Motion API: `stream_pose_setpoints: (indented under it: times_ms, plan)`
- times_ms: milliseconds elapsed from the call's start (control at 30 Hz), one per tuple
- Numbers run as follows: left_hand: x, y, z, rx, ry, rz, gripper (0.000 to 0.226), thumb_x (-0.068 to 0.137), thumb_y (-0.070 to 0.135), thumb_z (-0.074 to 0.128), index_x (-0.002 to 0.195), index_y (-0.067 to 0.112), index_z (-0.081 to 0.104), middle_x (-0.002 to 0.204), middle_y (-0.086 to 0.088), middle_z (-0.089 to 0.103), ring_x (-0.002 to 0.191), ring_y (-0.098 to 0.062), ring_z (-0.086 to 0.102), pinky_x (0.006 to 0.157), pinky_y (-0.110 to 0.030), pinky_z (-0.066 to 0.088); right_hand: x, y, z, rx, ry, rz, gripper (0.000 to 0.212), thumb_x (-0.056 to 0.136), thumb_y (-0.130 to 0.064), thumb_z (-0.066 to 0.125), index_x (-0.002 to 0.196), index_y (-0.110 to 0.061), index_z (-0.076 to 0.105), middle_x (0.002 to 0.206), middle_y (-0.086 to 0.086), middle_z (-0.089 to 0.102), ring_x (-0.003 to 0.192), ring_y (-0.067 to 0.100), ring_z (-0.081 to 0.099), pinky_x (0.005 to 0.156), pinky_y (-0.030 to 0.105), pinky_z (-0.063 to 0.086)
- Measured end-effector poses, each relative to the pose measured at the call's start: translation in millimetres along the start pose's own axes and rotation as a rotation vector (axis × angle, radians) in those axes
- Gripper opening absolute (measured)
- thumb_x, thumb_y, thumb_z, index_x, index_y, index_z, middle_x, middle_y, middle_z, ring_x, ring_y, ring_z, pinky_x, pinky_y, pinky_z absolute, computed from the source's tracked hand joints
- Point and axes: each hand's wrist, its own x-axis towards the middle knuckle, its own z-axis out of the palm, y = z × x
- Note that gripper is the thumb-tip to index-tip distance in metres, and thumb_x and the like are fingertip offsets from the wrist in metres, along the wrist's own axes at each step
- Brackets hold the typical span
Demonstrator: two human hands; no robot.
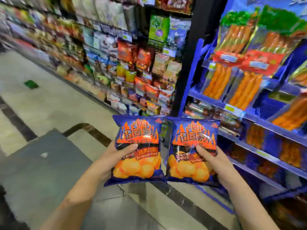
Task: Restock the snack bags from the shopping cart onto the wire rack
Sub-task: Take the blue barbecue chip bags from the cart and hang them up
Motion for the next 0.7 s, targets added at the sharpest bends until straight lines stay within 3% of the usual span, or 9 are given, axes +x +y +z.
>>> stream_pose_setpoints:
  times_ms: [100,200,267,433,600,700]
  plan:
    - [-15.8,9.2,-60.9,-0.028,0.078,-0.016,0.066,0.077,0.034,0.09,0.134,0.018,0.061,0.121,-0.013,0.075,0.11,-0.032,0.073,0.087,-0.042,0.061,22.5,-11.0,69.7,-0.024,-0.108,0.002,0.051,0.071,-0.034,0.082,0.118,-0.02,0.068,0.103,0.003,0.08,0.092,0.023,0.077,0.074,0.034,0.061]
    - [-29.6,18.1,-110.5,-0.015,0.233,-0.014,0.044,0.081,0.033,0.082,0.122,0.028,0.067,0.113,-0.008,0.078,0.105,-0.029,0.075,0.093,-0.047,0.059,45.6,-18.9,132.1,-0.052,-0.22,0.007,0.055,0.072,-0.034,0.084,0.122,-0.02,0.067,0.108,0.006,0.079,0.098,0.028,0.076,0.09,0.045,0.059]
    - [-35.3,23.0,-138.5,-0.024,0.304,-0.009,0.04,0.085,0.029,0.08,0.122,0.029,0.066,0.11,-0.004,0.079,0.103,-0.027,0.076,0.086,-0.043,0.062,62.0,-22.8,169.6,-0.064,-0.272,0.01,0.06,0.07,-0.036,0.087,0.124,-0.018,0.066,0.109,0.008,0.079,0.099,0.03,0.076,0.092,0.048,0.059]
    - [-38.1,30.0,-195.0,-0.109,0.391,0.015,0.048,0.088,0.023,0.078,0.132,0.027,0.058,0.118,-0.007,0.077,0.104,-0.028,0.076,0.08,-0.04,0.063,104.1,-31.8,252.0,-0.102,-0.426,0.023,0.081,0.055,-0.047,0.096,0.126,-0.019,0.067,0.111,0.008,0.078,0.101,0.031,0.076,0.094,0.047,0.058]
    - [-9.3,36.3,-247.9,-0.087,0.496,0.009,0.08,0.067,0.044,0.094,0.135,0.026,0.056,0.118,-0.006,0.077,0.106,-0.029,0.075,0.097,-0.052,0.057,160.7,-36.9,317.0,-0.119,-0.512,0.019,0.079,0.057,-0.052,0.096,0.125,-0.023,0.066,0.111,0.004,0.078,0.099,0.027,0.076,0.09,0.044,0.058]
    - [26.0,50.4,-273.8,-0.067,0.523,0.024,0.084,0.063,0.045,0.093,0.136,0.026,0.054,0.119,-0.005,0.076,0.108,-0.028,0.075,0.099,-0.054,0.056,203.8,-44.2,349.5,-0.1,-0.523,0.019,0.078,0.059,-0.048,0.096,0.125,-0.022,0.066,0.111,0.005,0.078,0.1,0.029,0.076,0.091,0.047,0.058]
